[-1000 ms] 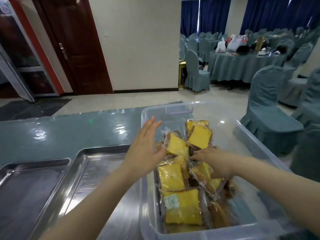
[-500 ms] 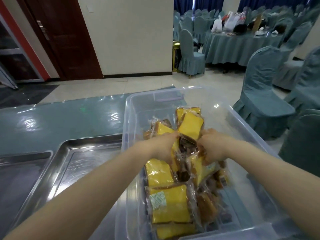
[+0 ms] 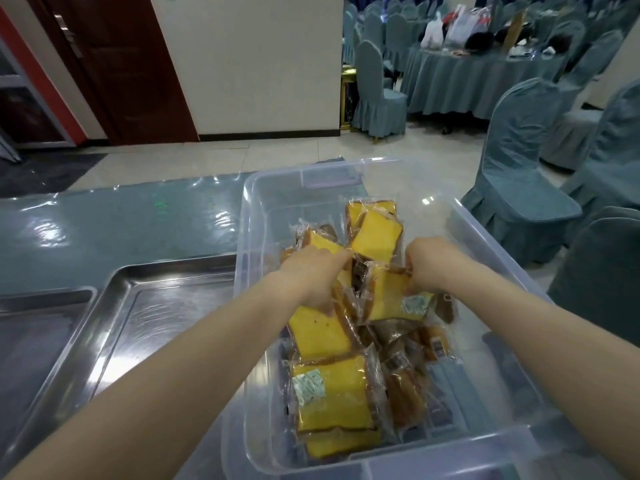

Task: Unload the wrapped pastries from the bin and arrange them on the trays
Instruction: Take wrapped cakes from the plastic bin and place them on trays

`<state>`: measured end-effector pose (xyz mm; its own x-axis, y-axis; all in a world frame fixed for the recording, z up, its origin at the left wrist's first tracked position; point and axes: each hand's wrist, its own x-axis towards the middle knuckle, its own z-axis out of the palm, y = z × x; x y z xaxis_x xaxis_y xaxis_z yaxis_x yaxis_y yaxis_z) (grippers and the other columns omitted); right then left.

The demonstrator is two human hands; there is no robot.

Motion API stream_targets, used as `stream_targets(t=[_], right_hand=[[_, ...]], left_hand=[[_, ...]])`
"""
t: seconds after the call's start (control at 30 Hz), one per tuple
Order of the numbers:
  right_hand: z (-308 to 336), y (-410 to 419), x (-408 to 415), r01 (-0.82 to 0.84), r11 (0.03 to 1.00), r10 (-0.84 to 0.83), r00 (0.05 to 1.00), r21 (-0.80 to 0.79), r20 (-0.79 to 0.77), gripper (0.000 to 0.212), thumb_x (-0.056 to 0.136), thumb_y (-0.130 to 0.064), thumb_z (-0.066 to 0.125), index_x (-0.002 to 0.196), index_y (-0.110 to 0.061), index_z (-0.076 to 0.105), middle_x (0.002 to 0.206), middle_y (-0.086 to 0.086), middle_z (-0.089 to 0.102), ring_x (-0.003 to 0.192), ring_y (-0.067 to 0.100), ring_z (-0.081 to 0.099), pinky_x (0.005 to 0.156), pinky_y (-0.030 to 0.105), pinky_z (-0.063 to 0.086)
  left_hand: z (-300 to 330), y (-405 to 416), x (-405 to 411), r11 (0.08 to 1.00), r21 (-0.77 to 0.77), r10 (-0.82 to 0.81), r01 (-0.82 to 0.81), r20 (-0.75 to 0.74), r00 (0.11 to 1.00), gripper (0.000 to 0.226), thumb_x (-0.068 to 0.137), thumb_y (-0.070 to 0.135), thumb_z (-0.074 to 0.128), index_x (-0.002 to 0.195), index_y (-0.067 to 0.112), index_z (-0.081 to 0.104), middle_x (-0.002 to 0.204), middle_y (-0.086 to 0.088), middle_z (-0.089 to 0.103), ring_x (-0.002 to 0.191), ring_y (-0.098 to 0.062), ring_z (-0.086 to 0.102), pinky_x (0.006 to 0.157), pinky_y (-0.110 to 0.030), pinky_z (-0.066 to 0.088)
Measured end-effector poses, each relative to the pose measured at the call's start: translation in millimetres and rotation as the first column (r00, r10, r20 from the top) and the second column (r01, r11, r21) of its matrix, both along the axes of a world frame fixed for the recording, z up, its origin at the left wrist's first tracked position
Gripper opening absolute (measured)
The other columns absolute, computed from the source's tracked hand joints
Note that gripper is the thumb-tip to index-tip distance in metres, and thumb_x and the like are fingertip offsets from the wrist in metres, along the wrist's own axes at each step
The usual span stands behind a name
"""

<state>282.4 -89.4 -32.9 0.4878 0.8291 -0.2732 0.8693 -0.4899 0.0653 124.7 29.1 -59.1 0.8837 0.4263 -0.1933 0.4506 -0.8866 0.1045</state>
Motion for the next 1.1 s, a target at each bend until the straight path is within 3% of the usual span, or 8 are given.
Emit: stream_targets(t=[0.13, 0.23, 0.37, 0.53, 0.67, 0.8, 0.97, 1.1], right_hand=[[8.7, -0.9, -2.0, 0.023, 0.992, -0.017, 0.999, 0.125, -0.048, 0.033, 0.074, -0.033, 0.078, 0.093, -0.010, 0.064, 0.091, 0.006, 0.065, 0.085, 0.024, 0.061, 0.077, 0.035, 0.053], [15.8, -4.3, 0.9, 0.116, 0.959, -0.076, 0.984, 0.258, -0.161, 0.024, 0.074, -0.025, 0.074, 0.087, -0.007, 0.065, 0.086, 0.011, 0.065, 0.077, 0.024, 0.061, 0.067, 0.035, 0.052], [24.3, -9.5, 6.9, 0.226, 0.867, -0.093, 0.949, 0.444, -0.301, 0.021, 0.069, -0.023, 0.075, 0.072, -0.014, 0.056, 0.071, 0.003, 0.056, 0.061, 0.015, 0.049, 0.050, 0.029, 0.039], [20.8, -12.9, 3.1, 0.196, 0.849, -0.039, 0.949, 0.491, -0.312, 0.030, 0.072, -0.033, 0.077, 0.070, -0.019, 0.050, 0.066, -0.003, 0.051, 0.061, 0.013, 0.047, 0.049, 0.026, 0.031], [24.5, -10.6, -0.2, 0.164, 0.837, -0.007, 0.958, 0.523, -0.288, 0.027, 0.076, -0.040, 0.074, 0.075, -0.026, 0.051, 0.074, -0.007, 0.055, 0.067, 0.008, 0.049, 0.051, 0.025, 0.033], [33.4, -9.0, -15.2, 0.129, 0.795, 0.042, 0.963, 0.593, -0.266, 0.027, 0.076, -0.039, 0.072, 0.085, -0.023, 0.053, 0.081, -0.007, 0.057, 0.074, 0.013, 0.052, 0.057, 0.030, 0.037], [39.2, -3.6, -63.1, 0.149, 0.690, 0.146, 0.930, 0.708, -0.338, 0.025, 0.081, -0.035, 0.070, 0.086, -0.031, 0.046, 0.078, -0.016, 0.054, 0.071, 0.002, 0.051, 0.053, 0.021, 0.034], [47.5, 4.1, -113.3, 0.161, 0.618, 0.238, 0.894, 0.769, -0.379, 0.028, 0.082, -0.036, 0.069, 0.098, -0.038, 0.047, 0.083, -0.020, 0.059, 0.070, -0.003, 0.058, 0.051, 0.016, 0.040]], left_hand=[[11.3, 3.9, -13.7, 0.965, -0.230, 0.192, -0.123, 0.306, 0.933, 0.080, 0.062, 0.026, 0.086, 0.122, 0.032, 0.035, 0.115, 0.002, 0.053, 0.090, -0.015, 0.050, 0.067, -0.027, 0.036], [22.0, 3.6, -19.3, 0.934, -0.314, 0.313, -0.169, 0.496, 0.810, 0.081, 0.063, 0.028, 0.086, 0.124, 0.037, 0.034, 0.108, 0.006, 0.050, 0.087, -0.012, 0.049, 0.066, -0.024, 0.036], [34.6, -0.5, -30.2, 0.915, -0.351, 0.393, -0.200, 0.664, 0.636, 0.088, 0.063, 0.031, 0.085, 0.128, 0.044, 0.028, 0.098, 0.011, 0.046, 0.082, -0.009, 0.050, 0.072, -0.028, 0.043], [51.3, -7.3, -46.2, 0.901, -0.393, 0.429, -0.184, 0.743, 0.513, 0.087, 0.065, 0.030, 0.085, 0.130, 0.043, 0.029, 0.095, 0.024, 0.040, 0.090, -0.009, 0.051, 0.075, -0.023, 0.045], [63.8, -10.6, -59.8, 0.889, -0.423, 0.458, -0.177, 0.792, 0.404, 0.081, 0.069, 0.030, 0.082, 0.130, 0.040, 0.031, 0.114, 0.008, 0.050, 0.106, -0.007, 0.046, 0.069, -0.007, 0.032], [74.7, -12.9, -83.8, 0.870, -0.466, 0.493, -0.164, 0.801, 0.340, 0.079, 0.070, 0.028, 0.081, 0.130, 0.040, 0.031, 0.134, -0.004, 0.050, 0.123, -0.016, 0.046, 0.086, -0.022, 0.038], [82.4, -14.4, -131.2, 0.835, -0.536, 0.551, -0.128, 0.813, 0.190, 0.079, 0.067, 0.025, 0.084, 0.123, 0.049, 0.034, 0.113, 0.012, 0.052, 0.109, -0.010, 0.053, 0.080, -0.016, 0.046], [85.5, -12.2, -176.6, 0.792, -0.592, 0.607, -0.145, 0.788, 0.100, 0.079, 0.066, 0.026, 0.084, 0.121, 0.053, 0.034, 0.112, 0.007, 0.053, 0.108, -0.015, 0.055, 0.088, -0.034, 0.052]])
